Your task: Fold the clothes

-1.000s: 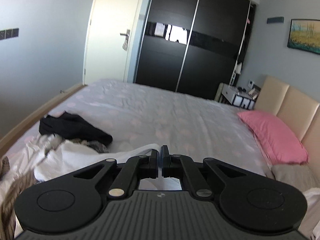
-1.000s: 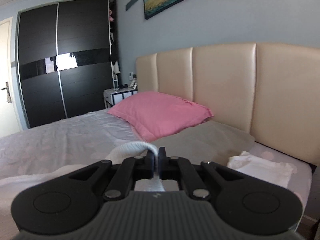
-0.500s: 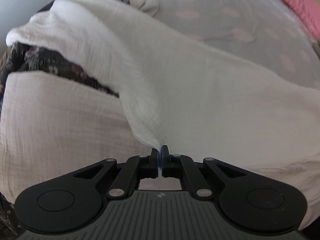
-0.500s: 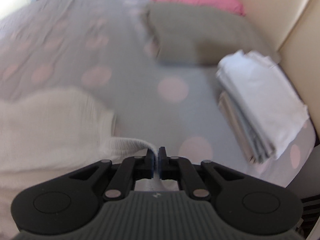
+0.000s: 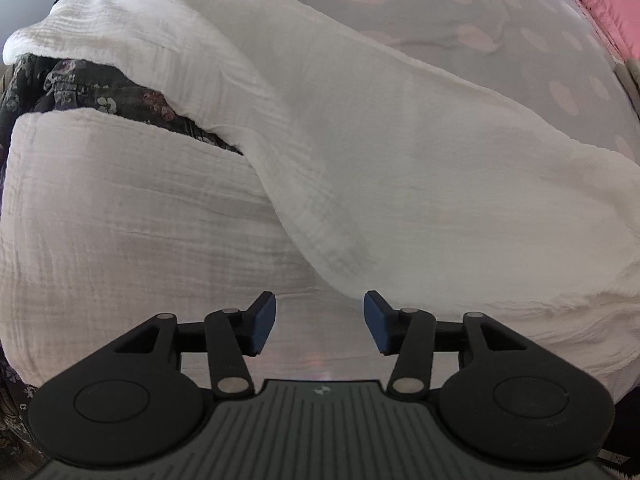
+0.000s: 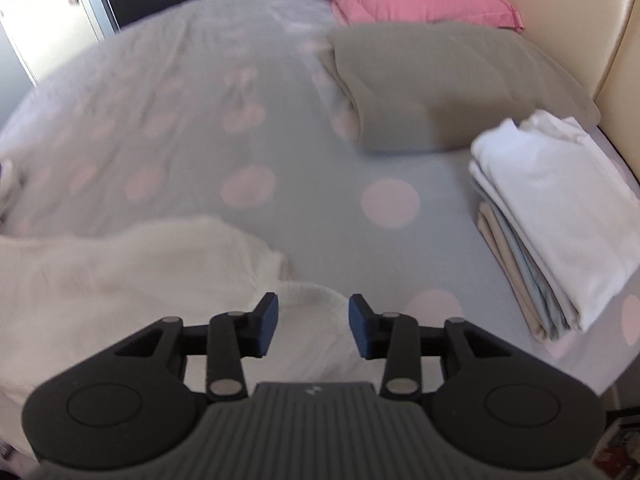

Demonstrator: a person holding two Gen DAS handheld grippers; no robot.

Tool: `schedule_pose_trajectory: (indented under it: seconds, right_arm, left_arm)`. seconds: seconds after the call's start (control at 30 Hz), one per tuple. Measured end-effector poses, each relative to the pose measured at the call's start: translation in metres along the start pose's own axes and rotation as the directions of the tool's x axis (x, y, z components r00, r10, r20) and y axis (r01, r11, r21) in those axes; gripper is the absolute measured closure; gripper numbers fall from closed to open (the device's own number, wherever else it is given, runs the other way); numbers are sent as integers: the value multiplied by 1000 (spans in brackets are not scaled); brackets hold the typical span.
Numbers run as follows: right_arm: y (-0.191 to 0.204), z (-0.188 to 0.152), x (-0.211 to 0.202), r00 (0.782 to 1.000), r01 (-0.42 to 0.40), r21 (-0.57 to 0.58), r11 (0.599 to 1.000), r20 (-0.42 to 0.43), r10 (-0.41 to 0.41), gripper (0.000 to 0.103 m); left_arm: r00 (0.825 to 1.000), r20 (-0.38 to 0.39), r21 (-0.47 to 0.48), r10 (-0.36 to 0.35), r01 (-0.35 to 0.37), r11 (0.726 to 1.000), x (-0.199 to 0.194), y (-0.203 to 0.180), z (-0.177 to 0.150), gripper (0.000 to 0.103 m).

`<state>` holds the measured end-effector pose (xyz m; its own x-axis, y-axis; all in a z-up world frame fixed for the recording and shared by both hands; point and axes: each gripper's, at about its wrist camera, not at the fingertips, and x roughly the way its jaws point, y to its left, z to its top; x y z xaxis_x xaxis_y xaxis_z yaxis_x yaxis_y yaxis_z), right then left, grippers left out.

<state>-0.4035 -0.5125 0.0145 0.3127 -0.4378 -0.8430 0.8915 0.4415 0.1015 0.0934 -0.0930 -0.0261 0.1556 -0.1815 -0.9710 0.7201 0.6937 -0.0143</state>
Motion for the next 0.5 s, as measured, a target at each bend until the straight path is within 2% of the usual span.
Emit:
schedule_pose_trajectory:
  seconds: [0.03, 0.13, 0.27, 0.37, 0.5]
  right_arm:
    - [0, 6, -1, 1000, -24, 6, 1000, 8, 24, 54]
    - [2, 24, 4, 997, -76, 22, 997, 19, 76, 51]
    - [14, 41, 54, 993, -107, 38, 994, -43, 108, 51]
    - [24, 43, 101, 988, -95, 31, 995, -118, 98, 52]
    - [26, 37, 149, 980, -50, 38, 998, -192, 56, 54]
  left_arm:
    - [1000, 9, 6, -7, 7, 1000, -6, 1, -1, 56]
    - [998, 55, -1, -42, 42, 999, -26, 10, 0, 56]
    - [989, 139, -52, -48, 55, 997, -43, 23, 20, 55]
    - [983, 182, -113, -17, 38, 993, -50, 41, 34, 55]
    - [967, 246, -220, 70, -14, 976, -51, 70, 63, 55]
